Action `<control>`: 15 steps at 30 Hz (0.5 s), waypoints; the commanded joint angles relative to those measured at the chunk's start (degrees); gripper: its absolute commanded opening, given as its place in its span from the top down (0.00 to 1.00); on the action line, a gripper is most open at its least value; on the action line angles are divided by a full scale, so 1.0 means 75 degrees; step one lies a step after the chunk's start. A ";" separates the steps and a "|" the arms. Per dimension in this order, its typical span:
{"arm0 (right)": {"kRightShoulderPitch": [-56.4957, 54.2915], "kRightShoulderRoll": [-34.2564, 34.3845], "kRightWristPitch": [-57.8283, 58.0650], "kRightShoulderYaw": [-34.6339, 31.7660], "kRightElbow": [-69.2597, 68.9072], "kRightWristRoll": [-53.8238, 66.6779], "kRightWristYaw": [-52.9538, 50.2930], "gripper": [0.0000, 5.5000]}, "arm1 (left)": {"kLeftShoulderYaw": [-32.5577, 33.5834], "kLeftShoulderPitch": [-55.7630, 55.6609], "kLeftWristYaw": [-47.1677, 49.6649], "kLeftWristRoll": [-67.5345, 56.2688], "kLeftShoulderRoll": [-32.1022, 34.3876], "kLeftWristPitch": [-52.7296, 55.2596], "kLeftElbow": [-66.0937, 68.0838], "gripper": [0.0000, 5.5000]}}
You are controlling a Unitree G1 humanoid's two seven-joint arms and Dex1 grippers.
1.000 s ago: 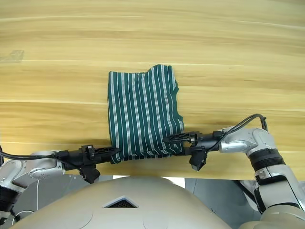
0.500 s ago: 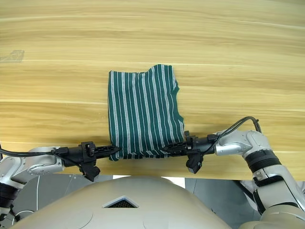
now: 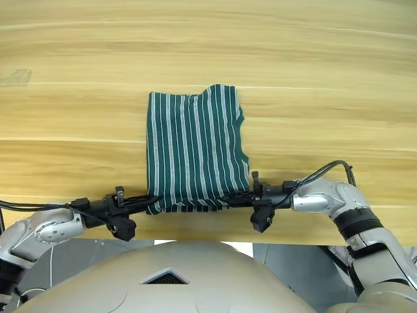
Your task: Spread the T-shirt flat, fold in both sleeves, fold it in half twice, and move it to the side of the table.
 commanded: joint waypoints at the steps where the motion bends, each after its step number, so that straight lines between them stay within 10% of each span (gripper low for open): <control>1: 0.0490 -0.1846 0.5043 0.0486 -0.3603 0.6337 0.2621 0.99 | 0.0787 0.0970 -0.1613 -0.3603 0.1423 0.2479 -0.1820 1.00; 15: 0.1787 -0.2927 0.8651 -0.1467 -0.6348 0.9042 0.4526 0.99 | 0.3742 0.3617 -0.3822 -0.5979 0.1428 0.3962 -0.3771 1.00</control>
